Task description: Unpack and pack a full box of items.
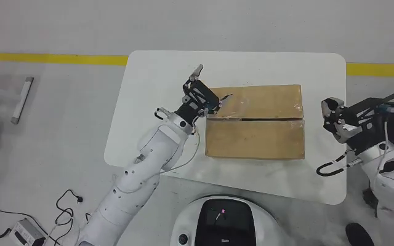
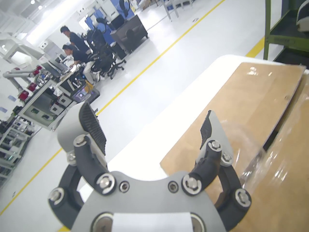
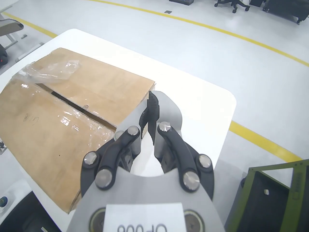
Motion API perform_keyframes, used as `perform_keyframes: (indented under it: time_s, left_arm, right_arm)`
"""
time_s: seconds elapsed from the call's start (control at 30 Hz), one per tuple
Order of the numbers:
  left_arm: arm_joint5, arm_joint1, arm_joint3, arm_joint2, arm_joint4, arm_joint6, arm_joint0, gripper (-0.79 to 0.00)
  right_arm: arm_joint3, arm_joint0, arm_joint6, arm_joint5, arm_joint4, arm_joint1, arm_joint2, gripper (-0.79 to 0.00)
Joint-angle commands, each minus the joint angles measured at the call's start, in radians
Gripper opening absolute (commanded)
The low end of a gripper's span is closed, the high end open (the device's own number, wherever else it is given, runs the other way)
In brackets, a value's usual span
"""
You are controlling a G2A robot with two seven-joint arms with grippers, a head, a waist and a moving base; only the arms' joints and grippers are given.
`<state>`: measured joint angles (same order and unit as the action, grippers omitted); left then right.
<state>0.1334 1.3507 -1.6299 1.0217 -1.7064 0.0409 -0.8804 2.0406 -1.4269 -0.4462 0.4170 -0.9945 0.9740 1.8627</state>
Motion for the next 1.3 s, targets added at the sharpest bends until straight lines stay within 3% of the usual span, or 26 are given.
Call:
perform_keyframes:
  time_s: [0.0, 0.07, 0.23, 0.57, 1.17, 1.27]
  left_arm:
    - [0.065, -0.004, -0.001, 0.013, 0.031, 0.053, -0.019, 0.000]
    - [0.108, -0.004, -0.008, 0.034, 0.121, 0.085, -0.030, 0.000]
    - [0.151, -0.002, -0.005, 0.003, 0.077, 0.130, -0.025, 0.000]
    - [0.154, 0.020, 0.057, -0.064, 0.071, 0.159, 0.036, 0.000]
    - [0.169, 0.021, 0.050, -0.070, 0.074, 0.137, 0.031, 0.000]
    - [0.176, 0.027, 0.064, -0.072, 0.091, 0.135, 0.057, 0.000]
  right_arm:
    - [-0.003, 0.003, 0.001, 0.005, -0.001, 0.000, -0.004, -0.785]
    - [-0.005, 0.005, 0.001, 0.010, -0.004, -0.001, -0.007, -0.785]
    - [-0.004, 0.005, 0.000, 0.015, -0.003, -0.003, -0.001, -0.785]
    - [0.010, -0.022, -0.002, 0.019, -0.004, -0.005, 0.018, -0.785]
    - [0.028, -0.048, 0.010, -0.006, 0.002, -0.005, 0.032, -0.785]
    - [0.029, -0.049, 0.010, -0.008, -0.001, -0.005, 0.033, -0.785]
